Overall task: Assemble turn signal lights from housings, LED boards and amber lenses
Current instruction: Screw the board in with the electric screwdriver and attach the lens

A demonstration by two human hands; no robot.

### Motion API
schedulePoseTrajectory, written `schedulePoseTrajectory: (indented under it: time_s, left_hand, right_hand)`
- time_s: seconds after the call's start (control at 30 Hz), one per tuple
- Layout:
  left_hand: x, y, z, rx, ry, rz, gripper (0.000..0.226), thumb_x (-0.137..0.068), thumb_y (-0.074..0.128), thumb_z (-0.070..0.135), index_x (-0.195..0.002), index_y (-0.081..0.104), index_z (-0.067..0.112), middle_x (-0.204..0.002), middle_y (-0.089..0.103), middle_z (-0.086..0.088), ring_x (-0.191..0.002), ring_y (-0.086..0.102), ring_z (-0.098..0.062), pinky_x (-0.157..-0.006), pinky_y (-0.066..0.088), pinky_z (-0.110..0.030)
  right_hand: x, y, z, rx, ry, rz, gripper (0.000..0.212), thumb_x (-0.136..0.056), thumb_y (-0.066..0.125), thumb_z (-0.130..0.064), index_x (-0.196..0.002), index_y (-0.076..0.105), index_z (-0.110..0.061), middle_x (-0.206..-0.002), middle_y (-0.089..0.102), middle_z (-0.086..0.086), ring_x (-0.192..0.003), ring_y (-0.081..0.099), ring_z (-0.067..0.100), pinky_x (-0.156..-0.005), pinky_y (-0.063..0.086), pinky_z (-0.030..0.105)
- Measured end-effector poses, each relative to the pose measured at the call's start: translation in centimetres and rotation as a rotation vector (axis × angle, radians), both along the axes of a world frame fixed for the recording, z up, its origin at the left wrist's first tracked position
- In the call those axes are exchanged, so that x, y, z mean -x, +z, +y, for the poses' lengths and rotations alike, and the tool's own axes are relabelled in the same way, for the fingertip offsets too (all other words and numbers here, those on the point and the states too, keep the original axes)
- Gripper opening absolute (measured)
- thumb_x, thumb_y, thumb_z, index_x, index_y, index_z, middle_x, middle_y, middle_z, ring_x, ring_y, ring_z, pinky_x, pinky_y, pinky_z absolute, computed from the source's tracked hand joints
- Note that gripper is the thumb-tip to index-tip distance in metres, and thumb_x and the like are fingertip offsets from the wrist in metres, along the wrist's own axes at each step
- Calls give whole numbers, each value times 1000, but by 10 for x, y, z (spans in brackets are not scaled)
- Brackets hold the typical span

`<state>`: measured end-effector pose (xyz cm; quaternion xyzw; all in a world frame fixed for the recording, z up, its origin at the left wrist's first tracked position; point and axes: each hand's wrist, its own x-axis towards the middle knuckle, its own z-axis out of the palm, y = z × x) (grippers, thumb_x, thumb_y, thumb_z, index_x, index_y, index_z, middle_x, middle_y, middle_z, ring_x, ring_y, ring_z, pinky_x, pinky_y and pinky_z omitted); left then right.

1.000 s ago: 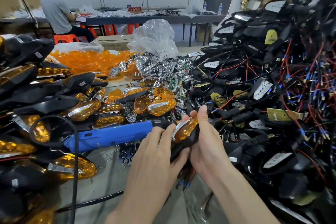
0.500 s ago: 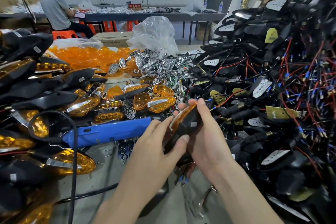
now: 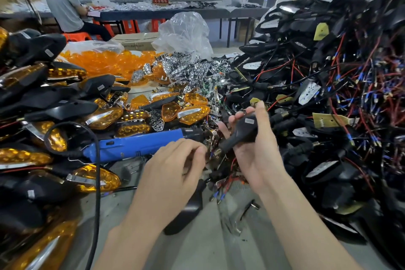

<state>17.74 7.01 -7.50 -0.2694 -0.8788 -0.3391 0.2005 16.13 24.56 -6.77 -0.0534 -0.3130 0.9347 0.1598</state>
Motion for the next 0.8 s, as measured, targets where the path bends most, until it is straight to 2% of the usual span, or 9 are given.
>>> schedulePoseTrajectory:
  time_s: [0.1, 0.2, 0.3, 0.37, 0.47, 0.53, 0.63, 0.73, 0.8]
  left_hand:
    - [6, 0, -8, -22, 82, -35, 19, -100, 46, 39, -94, 63, 33, -76, 60, 22, -73, 57, -1, -60, 42, -21]
    - [13, 0, -22, -90, 188, -56, 18, -100, 47, 38, -91, 61, 32, -67, 61, 15, -62, 57, -7, -52, 46, -30]
    - [16, -3, -40, -101, 269, -103, 18, -100, 45, 38, -95, 61, 31, -71, 66, 10, -54, 57, -8, -53, 51, -39]
    - [16, -6, -52, -93, 319, -134, 19, -100, 45, 39, -96, 62, 33, -69, 67, 9, -52, 58, -10, -52, 52, -42]
    - [14, -12, -66, -65, 328, -169, 17, -99, 48, 40, -93, 63, 35, -71, 66, 15, -64, 62, -5, -55, 50, -32]
    - [13, -15, -68, 5, 302, -189, 12, -98, 52, 37, -96, 64, 36, -77, 64, 23, -74, 61, 0, -64, 48, -26]
    - [12, -14, -64, 190, 215, -165, 11, -95, 59, 33, -102, 67, 37, -84, 56, 29, -83, 56, 0, -76, 48, -28]
    - [14, -9, -56, 329, 151, -91, 14, -93, 61, 36, -104, 71, 35, -86, 57, 21, -83, 54, -7, -79, 48, -33]
    - [14, -6, -51, 423, 159, -50, 16, -94, 59, 41, -104, 71, 38, -90, 56, 17, -84, 53, -9, -76, 41, -29]
  right_hand:
    - [-6, -1, 8, 33, 84, 61, 12, -99, 54, -27, -106, 50, -19, -88, 65, 3, -86, 68, 20, -94, 58, 45]
    - [-8, 0, 10, -13, 45, 60, 16, -99, 60, -28, -109, 54, -17, -96, 67, 7, -96, 70, 22, -96, 58, 40]
    - [-10, 2, 12, -13, -1, 61, 19, -92, 65, -34, -100, 59, -18, -94, 66, 3, -89, 71, 17, -74, 57, 25]
    - [-11, 2, 12, 11, 10, 33, 16, -99, 61, -35, -95, 62, -19, -88, 65, -2, -79, 68, 14, -64, 53, 23]
    - [-11, 3, 11, 7, 17, 3, 32, -101, 58, -35, -76, 73, -22, -79, 64, -3, -67, 62, 13, -55, 51, 24]
    - [-12, 3, 8, -40, 8, -18, 33, -102, 58, -34, -75, 72, -21, -75, 65, -3, -65, 63, 13, -57, 54, 25]
    - [-12, 4, 5, -61, 3, -32, 17, -101, 60, -31, -94, 59, -16, -79, 63, -2, -67, 63, 15, -56, 54, 27]
    - [-12, 3, 5, -93, 20, -42, 14, -101, 60, -31, -96, 58, -18, -80, 63, -2, -67, 63, 14, -50, 49, 25]
    - [-12, 3, 3, -100, 39, -33, 14, -100, 61, -33, -98, 59, -20, -80, 63, -2, -68, 62, 15, -50, 48, 25]
